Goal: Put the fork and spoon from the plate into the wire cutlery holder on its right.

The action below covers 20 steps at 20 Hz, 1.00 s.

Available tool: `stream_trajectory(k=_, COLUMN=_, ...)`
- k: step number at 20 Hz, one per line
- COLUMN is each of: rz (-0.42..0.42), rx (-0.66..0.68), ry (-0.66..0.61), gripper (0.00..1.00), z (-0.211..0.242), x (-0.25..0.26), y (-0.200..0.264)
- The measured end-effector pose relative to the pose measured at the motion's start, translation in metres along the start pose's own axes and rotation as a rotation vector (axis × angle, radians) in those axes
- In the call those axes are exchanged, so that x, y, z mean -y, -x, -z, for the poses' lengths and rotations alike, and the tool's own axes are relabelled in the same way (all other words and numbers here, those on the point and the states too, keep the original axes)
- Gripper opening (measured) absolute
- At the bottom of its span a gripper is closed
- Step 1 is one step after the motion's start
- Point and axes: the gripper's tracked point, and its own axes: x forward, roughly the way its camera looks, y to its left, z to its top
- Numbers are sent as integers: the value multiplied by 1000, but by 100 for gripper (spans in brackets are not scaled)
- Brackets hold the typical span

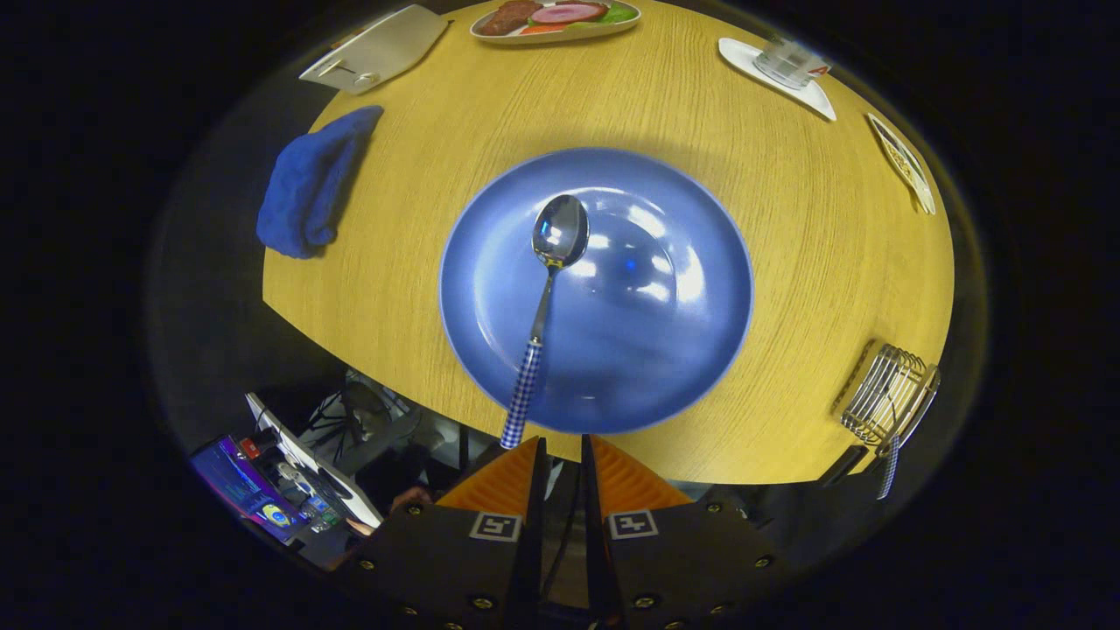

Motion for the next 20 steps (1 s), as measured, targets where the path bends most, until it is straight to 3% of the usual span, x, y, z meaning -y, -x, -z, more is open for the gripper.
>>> stream_trajectory(k=20, rz=44, rx=-52, ry=-46, gripper=22, z=-24, x=-18, y=-48)
